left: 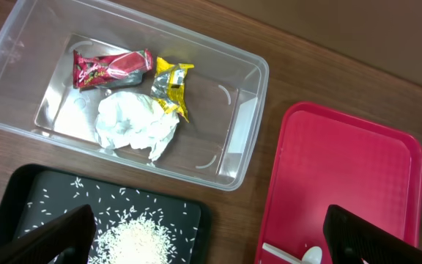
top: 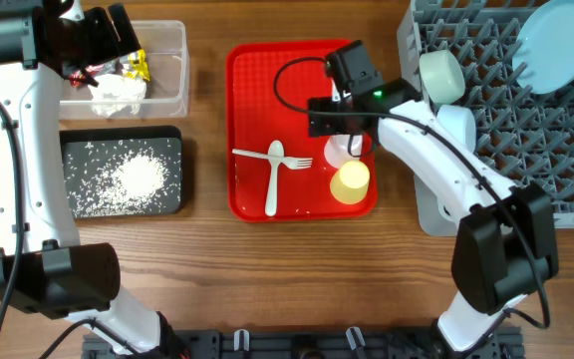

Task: Sort waste into correct bins and load items into the dishwasher rack
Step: 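Grasp the white cup with the right gripper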

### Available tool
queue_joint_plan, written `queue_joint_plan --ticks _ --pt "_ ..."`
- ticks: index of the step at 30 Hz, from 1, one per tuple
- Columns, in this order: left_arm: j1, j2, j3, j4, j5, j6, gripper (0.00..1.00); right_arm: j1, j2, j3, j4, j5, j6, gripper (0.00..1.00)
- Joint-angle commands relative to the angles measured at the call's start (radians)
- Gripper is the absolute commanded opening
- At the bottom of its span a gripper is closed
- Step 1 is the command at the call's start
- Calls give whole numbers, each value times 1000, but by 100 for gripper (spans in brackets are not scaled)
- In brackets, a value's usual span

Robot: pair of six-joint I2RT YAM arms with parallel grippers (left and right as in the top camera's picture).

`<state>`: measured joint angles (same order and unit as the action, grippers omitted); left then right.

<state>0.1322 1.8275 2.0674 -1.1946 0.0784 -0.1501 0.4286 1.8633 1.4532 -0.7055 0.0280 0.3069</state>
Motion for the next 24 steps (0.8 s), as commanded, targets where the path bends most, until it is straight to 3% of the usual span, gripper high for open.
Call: queue_joint_plan --ticks 1,9,11,14,19,20,22,24 --pt "6 8 -6 1 -2 16 100 -18 19 -6 -11 47 18 86" --pt "6 8 -6 1 -2 16 100 -29 147 -7 -23 0 23 84" --pt "6 8 -6 1 -2 16 100 -29 154 -7 -22 1 31 78" --pt "6 8 -6 1 -2 16 100 -29 154 -7 -26 2 30 58" --pt "6 8 -6 1 -2 16 100 -29 154 -7 -85 13 31 54" --pt "6 8 -6 1 -2 16 100 -29 153 -6 -88 19 30 54" --pt "6 8 -6 1 -2 16 100 -29 153 9 -104 28 21 71" --pt "6 8 -6 1 -2 16 100 -30 153 41 -143 27 22 79"
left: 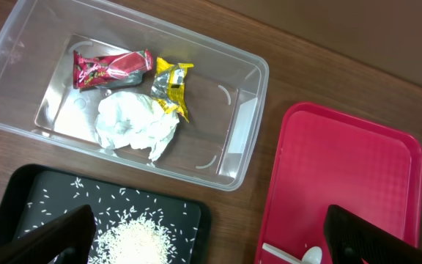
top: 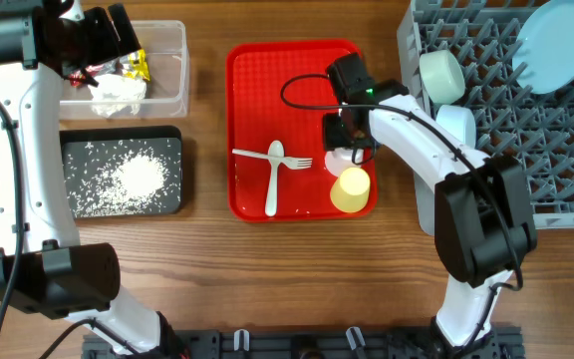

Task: Sort waste into correct bins and load items into the dishwasher rack
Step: 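Grasp the white cup with the right gripper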

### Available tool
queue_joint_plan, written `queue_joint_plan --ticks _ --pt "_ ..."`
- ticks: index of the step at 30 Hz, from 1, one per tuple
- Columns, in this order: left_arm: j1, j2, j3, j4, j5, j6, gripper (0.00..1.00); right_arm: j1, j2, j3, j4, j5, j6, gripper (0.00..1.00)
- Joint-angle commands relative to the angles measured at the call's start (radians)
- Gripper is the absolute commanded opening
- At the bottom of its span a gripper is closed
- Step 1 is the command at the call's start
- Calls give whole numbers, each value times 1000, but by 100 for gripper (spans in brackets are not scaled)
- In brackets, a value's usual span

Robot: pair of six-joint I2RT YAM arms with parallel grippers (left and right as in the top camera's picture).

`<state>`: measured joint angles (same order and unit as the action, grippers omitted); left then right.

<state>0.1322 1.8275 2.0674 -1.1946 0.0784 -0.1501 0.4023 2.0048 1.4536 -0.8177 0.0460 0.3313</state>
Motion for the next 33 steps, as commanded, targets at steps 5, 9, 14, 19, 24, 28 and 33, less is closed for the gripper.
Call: queue_joint_plan --ticks 5,9,14,19,24,28,33 --pt "6 8 -6 1 -2 16 100 -3 11 105 -158 -65 -17 84" --pt "6 8 -6 0 -2 16 100 0 13 83 -166 -70 -14 79" --pt "6 8 -6 1 -2 16 100 -1 15 42 -163 -65 -16 71" --pt "6 8 -6 1 -2 16 100 -1 15 42 -172 -24 -14 57" --pt "6 8 -6 1 -2 16 100 -3 11 90 -237 -24 -18 55" --pt "6 8 -6 1 -2 16 100 -11 -8 201 -355 -25 -51 56" --pt "6 8 -6 1 -2 16 100 -24 -57 318 -431 -25 -78 56"
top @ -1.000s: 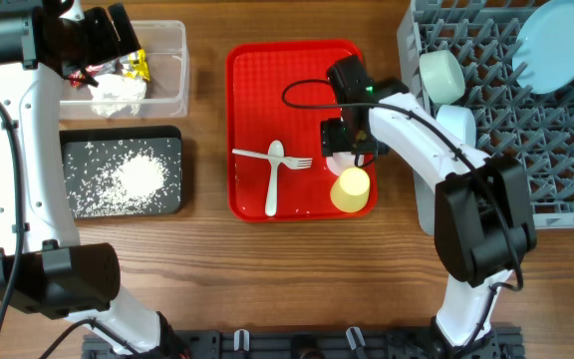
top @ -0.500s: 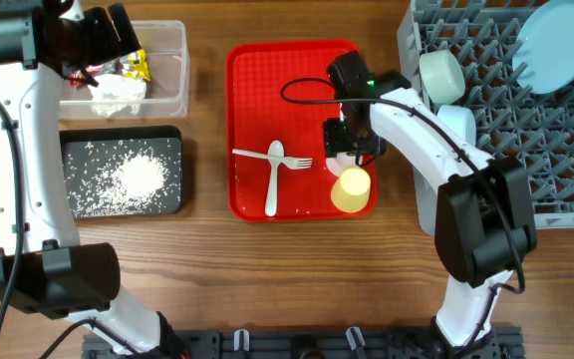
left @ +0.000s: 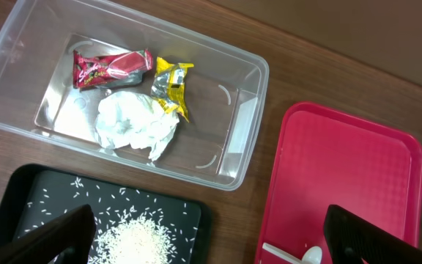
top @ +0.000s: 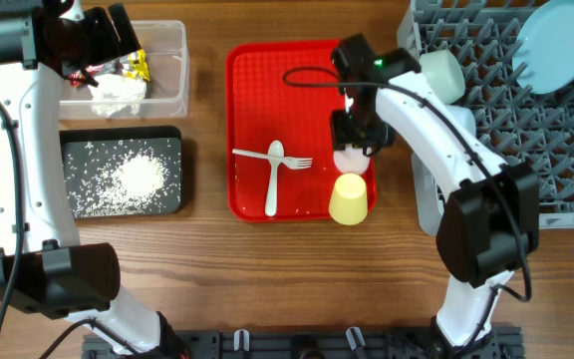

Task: Sort waste into correct bins and load items into the dishwasher rack
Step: 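Grasp the white cup with the right gripper, then place the white cup upside down in the rack with the right gripper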

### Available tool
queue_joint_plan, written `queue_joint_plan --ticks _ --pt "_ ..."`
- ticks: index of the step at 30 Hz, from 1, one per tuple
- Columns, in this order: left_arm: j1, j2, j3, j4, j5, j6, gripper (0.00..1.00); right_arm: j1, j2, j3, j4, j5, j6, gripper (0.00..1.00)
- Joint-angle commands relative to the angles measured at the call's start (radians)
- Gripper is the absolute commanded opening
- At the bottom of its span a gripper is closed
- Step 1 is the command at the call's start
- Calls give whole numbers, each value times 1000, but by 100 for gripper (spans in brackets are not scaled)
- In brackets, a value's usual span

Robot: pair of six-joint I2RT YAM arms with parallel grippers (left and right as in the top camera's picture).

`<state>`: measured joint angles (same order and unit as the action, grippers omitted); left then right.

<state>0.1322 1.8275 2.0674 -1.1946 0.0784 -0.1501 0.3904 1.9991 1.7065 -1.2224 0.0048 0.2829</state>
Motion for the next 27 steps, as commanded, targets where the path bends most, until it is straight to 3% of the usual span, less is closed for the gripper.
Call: queue_joint_plan --ticks 1,8,12,17,27 --pt "6 8 -6 1 -2 16 100 -19 -64 86 -47 16 -40 56" --pt "6 8 -6 1 -2 16 100 -152 -249 130 -158 17 -90 56" --pt "6 8 -6 1 -2 16 100 -354 -398 129 -205 17 -105 56" --pt "6 8 -6 1 -2 16 100 -556 -438 125 -208 17 -124 56" --pt "6 8 -6 1 -2 16 100 -773 -427 -60 27 13 -123 55"
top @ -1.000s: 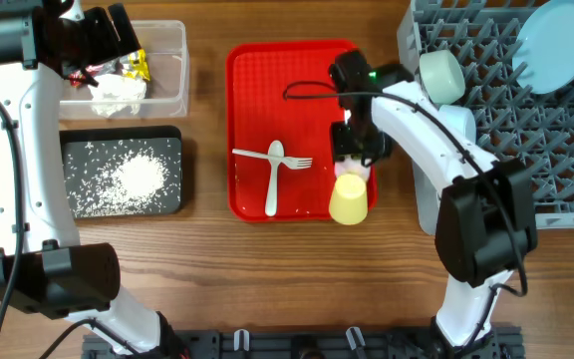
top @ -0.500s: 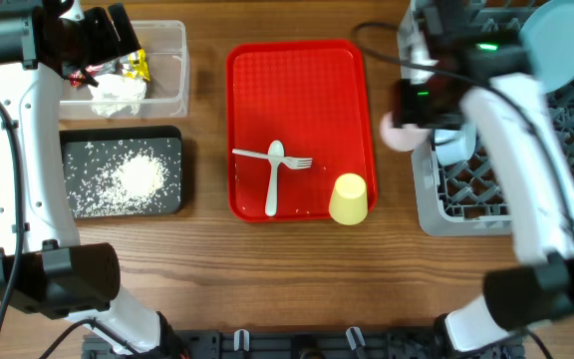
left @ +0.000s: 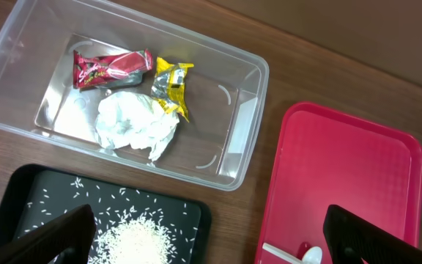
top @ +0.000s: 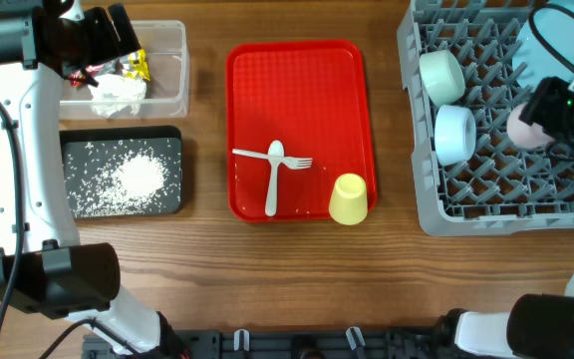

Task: Sort waste into correct bins and load items into the dishwasher rack
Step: 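Place the white cup upside down in the rack with the right gripper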

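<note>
My right gripper (top: 532, 117) is shut on a small pink cup (top: 518, 128) and holds it over the right part of the grey dishwasher rack (top: 496, 204). Two white cups (top: 440, 76) stand in the rack's left columns. On the red tray (top: 297, 90) lie a white fork (top: 292, 160), a white spoon (top: 271, 194) and a yellow cup (top: 349, 198) at the front right corner. My left gripper (left: 211, 238) hangs open above the clear bin (left: 249, 110), which holds a red wrapper (left: 112, 67), a yellow wrapper (left: 171, 84) and a crumpled tissue (left: 134, 125).
A black tray (top: 78, 204) with scattered rice (top: 133, 178) lies in front of the clear bin. A light blue plate (top: 526, 42) stands at the rack's back right, largely covered by my right arm. Bare wooden table lies between the trays and the rack.
My right gripper was on the pink cup at the red tray's right edge; now it holds that cup over the rack. The left arm and everything else are unchanged.
My right gripper stood over the pink cup next to the yellow cup on the tray, then lower around it. The yellow cup ended up a little nearer the tray's front edge. The pink cup has left the tray and is now over the rack. The left gripper stayed open above the bin.
</note>
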### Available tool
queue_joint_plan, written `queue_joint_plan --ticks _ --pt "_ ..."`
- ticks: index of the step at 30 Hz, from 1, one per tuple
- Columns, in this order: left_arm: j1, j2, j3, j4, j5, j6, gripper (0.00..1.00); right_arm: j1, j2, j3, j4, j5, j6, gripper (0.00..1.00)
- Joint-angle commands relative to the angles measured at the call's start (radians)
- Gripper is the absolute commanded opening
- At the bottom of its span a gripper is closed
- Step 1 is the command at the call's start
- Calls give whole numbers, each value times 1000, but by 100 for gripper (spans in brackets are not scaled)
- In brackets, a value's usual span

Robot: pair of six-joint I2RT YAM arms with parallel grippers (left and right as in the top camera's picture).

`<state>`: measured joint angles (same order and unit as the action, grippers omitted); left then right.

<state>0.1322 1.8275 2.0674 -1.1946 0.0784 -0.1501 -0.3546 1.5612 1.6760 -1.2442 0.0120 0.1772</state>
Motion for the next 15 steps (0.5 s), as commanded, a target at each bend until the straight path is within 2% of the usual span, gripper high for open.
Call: queue_joint_plan --ticks 1,6,15 --pt "6 8 -6 1 -2 16 100 -41 18 -37 80 6 -18 55" --pt "6 8 -6 1 -2 16 100 -51 84 -41 144 5 -18 55" --pt "6 8 -6 1 -2 16 100 -51 281 -41 156 -85 -26 55"
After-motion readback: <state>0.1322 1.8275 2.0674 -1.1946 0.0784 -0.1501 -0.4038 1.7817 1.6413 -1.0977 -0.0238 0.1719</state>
